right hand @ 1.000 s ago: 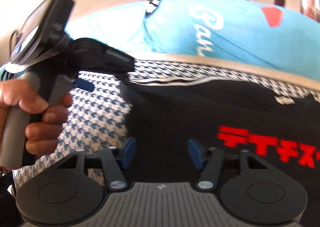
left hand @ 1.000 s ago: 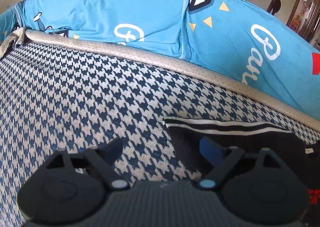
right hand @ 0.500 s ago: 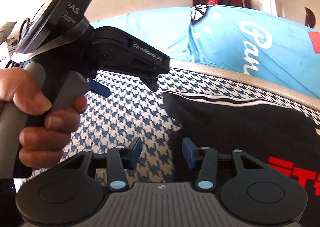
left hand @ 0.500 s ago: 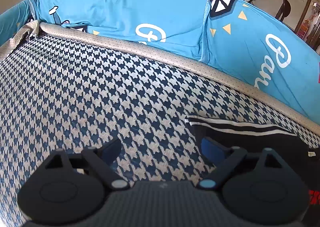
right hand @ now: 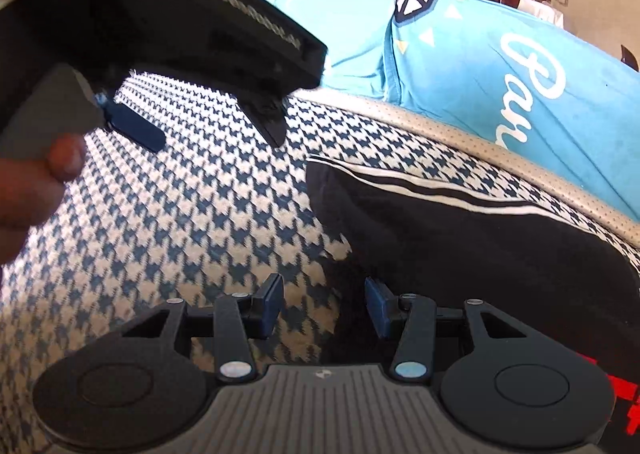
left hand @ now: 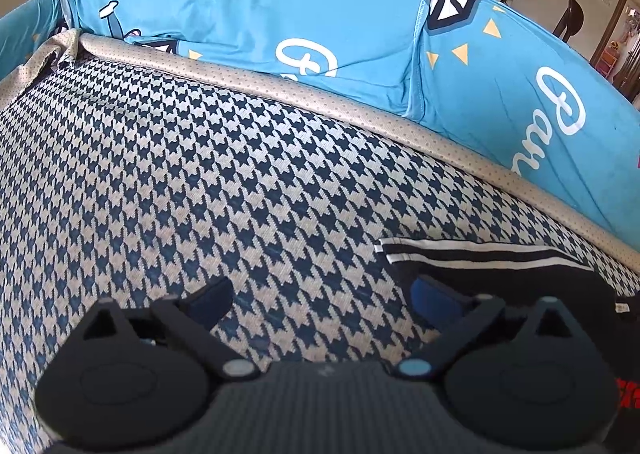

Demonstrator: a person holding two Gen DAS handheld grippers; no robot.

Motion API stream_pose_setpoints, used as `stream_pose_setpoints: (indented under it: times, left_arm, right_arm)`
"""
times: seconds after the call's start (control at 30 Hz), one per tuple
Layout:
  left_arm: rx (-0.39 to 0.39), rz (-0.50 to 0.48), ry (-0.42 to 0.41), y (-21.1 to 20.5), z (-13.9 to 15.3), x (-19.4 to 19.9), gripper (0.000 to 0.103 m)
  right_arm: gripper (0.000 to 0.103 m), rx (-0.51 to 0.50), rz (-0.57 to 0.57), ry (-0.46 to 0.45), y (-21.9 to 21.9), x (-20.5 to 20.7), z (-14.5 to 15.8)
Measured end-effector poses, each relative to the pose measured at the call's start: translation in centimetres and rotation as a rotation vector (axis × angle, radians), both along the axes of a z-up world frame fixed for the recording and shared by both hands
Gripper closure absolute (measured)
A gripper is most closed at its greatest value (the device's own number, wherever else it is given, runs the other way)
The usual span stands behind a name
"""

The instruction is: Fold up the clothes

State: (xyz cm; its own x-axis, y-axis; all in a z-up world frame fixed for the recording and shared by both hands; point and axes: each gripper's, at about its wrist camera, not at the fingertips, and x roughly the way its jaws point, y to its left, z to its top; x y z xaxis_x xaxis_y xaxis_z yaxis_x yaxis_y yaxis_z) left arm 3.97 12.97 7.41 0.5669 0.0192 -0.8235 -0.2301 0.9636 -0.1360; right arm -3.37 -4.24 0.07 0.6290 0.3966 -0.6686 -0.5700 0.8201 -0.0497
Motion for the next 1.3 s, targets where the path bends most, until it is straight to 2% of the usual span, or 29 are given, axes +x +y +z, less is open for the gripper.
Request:
stream_pose_setpoints:
  times: [0.27, 0.37, 0.43, 0.5, 0.63, 0.77, 0.9, 0.97, 1.07, 1.23, 1.3]
  left_arm:
    - [-0.014, 0.001, 0.012, 0.1, -0.3, 0.2, 0.003]
    - [-0.016, 0.002, 0.014, 0.1, -0.4, 0.3, 0.003]
    - [-0.019, 0.003, 0.016, 0.1, -0.4, 0.4, 0.003]
    - [-0.020, 0.004, 0.013, 0.2, -0.3, 0.3, 0.003]
    - [-0.023, 0.014, 0.001, 0.5, 0.1, 0.2, 0.003]
    - [-0.016, 0.035, -0.017, 1.1, 0.5, 0.1, 0.001]
    - [-0.003, 0.038, -0.019, 1.0, 0.5, 0.1, 0.000]
    - [0.001, 0.028, -0.015, 0.7, 0.4, 0.1, 0.000]
    - [0.012, 0.008, -0.010, 0.1, 0.2, 0.1, 0.000]
    - [0.028, -0.014, -0.009, -0.8, 0.1, 0.1, 0.000]
    - [0.033, -0.024, -0.008, -1.1, 0.0, 0.0, 0.000]
  right_arm:
    - [0.065, -0.071, 0.024, -0.081, 0.3, -0.3, -0.5]
    - [0.073, -0.086, 0.018, -0.103, 0.4, -0.2, -0.6]
    - [0.085, -0.096, 0.009, -0.116, 0.5, -0.1, -0.7]
    - [0.092, -0.090, -0.012, -0.115, 0.4, 0.2, -0.7]
    - [0.093, -0.015, -0.028, -0.080, 0.1, 0.3, 0.1]
    - [0.093, 0.152, 0.028, 0.000, 0.0, -0.1, 2.0]
    - [0.092, 0.305, -0.014, 0.118, -1.3, 1.1, 1.9]
    - [0.088, 0.305, -0.023, 0.141, -1.2, 1.6, 1.3]
    - [0.084, 0.244, 0.005, 0.137, -0.2, 1.1, 0.5]
    - [0.080, 0.218, 0.117, 0.204, 1.7, -0.2, -0.6]
    - [0.080, 0.195, 0.157, 0.194, 2.4, -1.1, -0.7]
